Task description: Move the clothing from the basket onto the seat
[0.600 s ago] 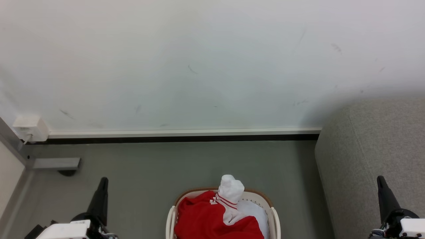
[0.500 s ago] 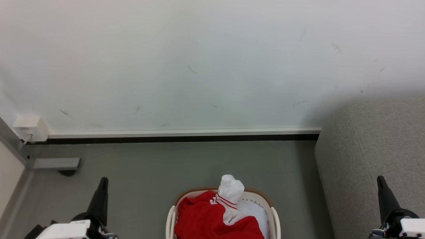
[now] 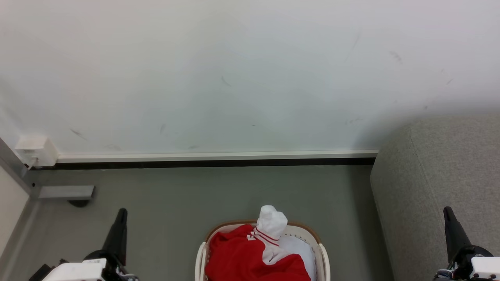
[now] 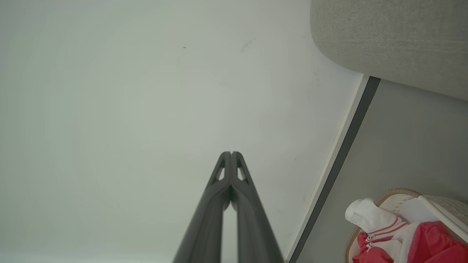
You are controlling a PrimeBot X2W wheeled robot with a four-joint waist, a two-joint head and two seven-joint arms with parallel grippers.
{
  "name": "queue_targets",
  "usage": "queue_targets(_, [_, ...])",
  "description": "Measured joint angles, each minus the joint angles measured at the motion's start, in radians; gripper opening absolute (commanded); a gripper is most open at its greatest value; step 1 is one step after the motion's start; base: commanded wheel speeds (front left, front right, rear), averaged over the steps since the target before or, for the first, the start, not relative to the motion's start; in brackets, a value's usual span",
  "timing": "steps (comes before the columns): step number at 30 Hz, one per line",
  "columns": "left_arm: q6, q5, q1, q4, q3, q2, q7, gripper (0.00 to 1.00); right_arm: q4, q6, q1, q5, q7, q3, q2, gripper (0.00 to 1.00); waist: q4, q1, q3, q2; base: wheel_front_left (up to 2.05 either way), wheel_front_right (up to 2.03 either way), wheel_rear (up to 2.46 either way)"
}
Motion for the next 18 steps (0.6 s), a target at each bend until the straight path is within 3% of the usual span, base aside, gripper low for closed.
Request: queue_targets(18, [0.0,0.0,0.0,0.0,0.0,0.0,0.0,0.0,0.0,0.0,0.0,0.0,0.0,0.0,0.0,0.0,0.0,0.0,0.0,0.0,0.0,0.0,0.0])
